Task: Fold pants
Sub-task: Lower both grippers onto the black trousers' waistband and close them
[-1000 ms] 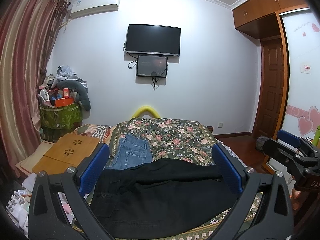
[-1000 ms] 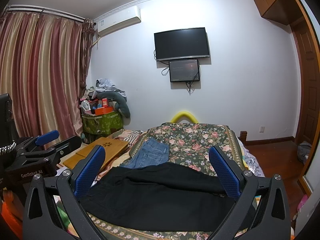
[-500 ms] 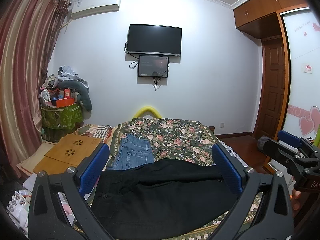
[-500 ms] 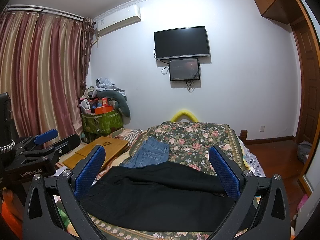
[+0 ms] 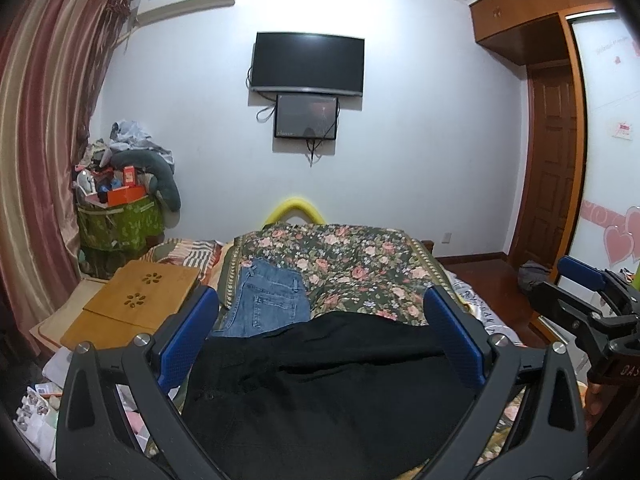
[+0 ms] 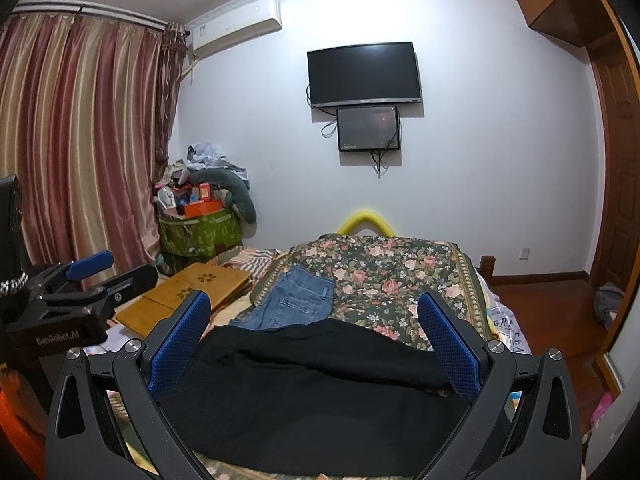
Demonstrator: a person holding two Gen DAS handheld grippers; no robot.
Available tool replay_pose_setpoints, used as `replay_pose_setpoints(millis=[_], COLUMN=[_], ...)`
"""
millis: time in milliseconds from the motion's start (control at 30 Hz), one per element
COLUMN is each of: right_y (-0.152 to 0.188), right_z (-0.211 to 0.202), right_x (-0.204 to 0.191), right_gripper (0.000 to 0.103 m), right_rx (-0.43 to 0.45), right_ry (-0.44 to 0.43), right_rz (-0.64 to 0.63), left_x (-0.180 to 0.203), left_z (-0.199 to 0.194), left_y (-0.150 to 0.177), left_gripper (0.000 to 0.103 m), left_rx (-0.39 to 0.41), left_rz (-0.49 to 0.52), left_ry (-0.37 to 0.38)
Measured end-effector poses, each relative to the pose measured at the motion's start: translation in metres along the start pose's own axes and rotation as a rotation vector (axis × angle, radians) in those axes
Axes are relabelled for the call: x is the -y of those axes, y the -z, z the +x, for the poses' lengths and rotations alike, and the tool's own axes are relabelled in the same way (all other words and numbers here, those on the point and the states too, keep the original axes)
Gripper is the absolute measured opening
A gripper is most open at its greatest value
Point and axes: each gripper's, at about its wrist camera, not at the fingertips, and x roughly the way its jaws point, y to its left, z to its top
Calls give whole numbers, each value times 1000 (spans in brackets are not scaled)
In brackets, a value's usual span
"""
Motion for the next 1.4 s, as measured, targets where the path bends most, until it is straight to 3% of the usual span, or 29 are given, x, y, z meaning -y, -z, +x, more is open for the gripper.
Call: replay_pose_setpoints(millis=[300,533,867,967,1133,1300,1400], right_y=[5,16,50,62,84,98,106], right_z=[73,134,233,263,310,340,354], right_x=[26,49,88,99,104,105,105], right_gripper=[103,103,98,95,92,90,86], right_rx=[-102,-195,-444,-522,-655,-724,-747], right_ry=[15,31,-46,-70,-101,-134,-142], right_rz=[-5,-27,-38,-44,-86,-131,-160], left_x=[-46,-94,-151,-165,-183,-198,-205], left_z=[109,202,315,347,381,400,410], left_y=[-10,6,72,98,127,147,161], left_gripper=[103,103,102,92,87,87,81], left_rx=[-136,-277,-549,-644,-745,-813,-863], left_rz=[-5,12,26,35,13,-10,-27], left_ry=[-94,-190,-226,-237,-235,-248,-248])
